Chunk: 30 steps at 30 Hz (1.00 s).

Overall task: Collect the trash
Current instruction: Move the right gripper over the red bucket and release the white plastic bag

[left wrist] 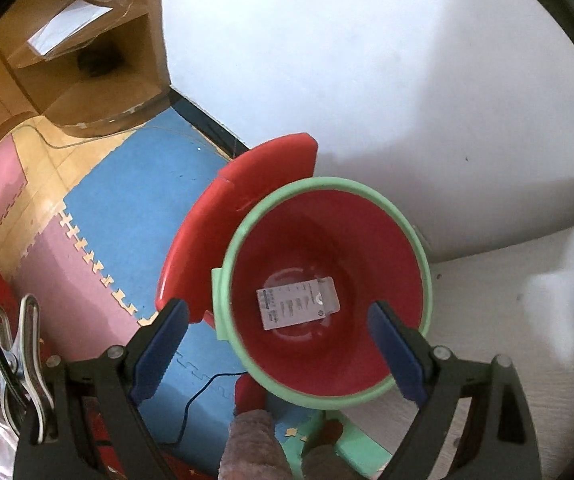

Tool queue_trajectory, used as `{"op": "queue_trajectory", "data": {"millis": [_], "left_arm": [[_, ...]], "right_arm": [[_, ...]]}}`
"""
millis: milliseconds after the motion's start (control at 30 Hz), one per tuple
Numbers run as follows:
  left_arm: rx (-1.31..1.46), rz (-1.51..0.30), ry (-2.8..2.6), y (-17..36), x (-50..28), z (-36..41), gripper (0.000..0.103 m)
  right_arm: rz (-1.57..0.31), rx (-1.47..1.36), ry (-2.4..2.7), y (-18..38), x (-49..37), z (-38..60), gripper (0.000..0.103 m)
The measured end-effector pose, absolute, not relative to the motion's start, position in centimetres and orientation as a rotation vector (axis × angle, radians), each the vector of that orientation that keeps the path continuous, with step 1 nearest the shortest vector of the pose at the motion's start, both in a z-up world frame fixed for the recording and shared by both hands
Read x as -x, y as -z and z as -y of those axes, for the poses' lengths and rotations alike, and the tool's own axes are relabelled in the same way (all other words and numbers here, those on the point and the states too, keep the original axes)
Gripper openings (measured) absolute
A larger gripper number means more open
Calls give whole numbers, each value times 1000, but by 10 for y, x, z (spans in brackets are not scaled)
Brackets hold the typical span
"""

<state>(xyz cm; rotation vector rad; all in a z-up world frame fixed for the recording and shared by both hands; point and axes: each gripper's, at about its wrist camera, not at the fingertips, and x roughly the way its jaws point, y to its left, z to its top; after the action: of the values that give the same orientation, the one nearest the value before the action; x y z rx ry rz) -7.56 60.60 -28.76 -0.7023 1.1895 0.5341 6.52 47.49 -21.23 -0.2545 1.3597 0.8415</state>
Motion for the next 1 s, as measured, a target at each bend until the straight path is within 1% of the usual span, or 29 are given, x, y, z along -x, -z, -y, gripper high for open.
{"op": "queue_trajectory", "data": {"millis": [100,333,600,867,900,933,967,1000], "left_arm": [[710,-1187,-545,287,82,-610,94],[733,-1186,-578,292,96,-619,94],[754,-1183,-603,295,112,-629,94],[775,-1193,-620,300,121,-633,94],[778,-1192,-620,300,122,-633,94],[779,-1193,-621,300,123,-633,94],[780,-1194,-622,301,123,-633,94],[782,-1194,-622,301,123,-633,94]], "right_arm": [[-1465,262,-808,241,-72,-494,5],[-1580,339,-728,298,-83,-525,5],[-1644,379,-638,356,-95,-542,5],[-1658,423,-594,391,-90,-558,6],[-1661,418,-592,393,-90,-558,9],[-1669,402,-586,394,-92,-557,18],[-1676,387,-579,395,-92,-556,32],[-1683,370,-571,396,-94,-554,37]]}}
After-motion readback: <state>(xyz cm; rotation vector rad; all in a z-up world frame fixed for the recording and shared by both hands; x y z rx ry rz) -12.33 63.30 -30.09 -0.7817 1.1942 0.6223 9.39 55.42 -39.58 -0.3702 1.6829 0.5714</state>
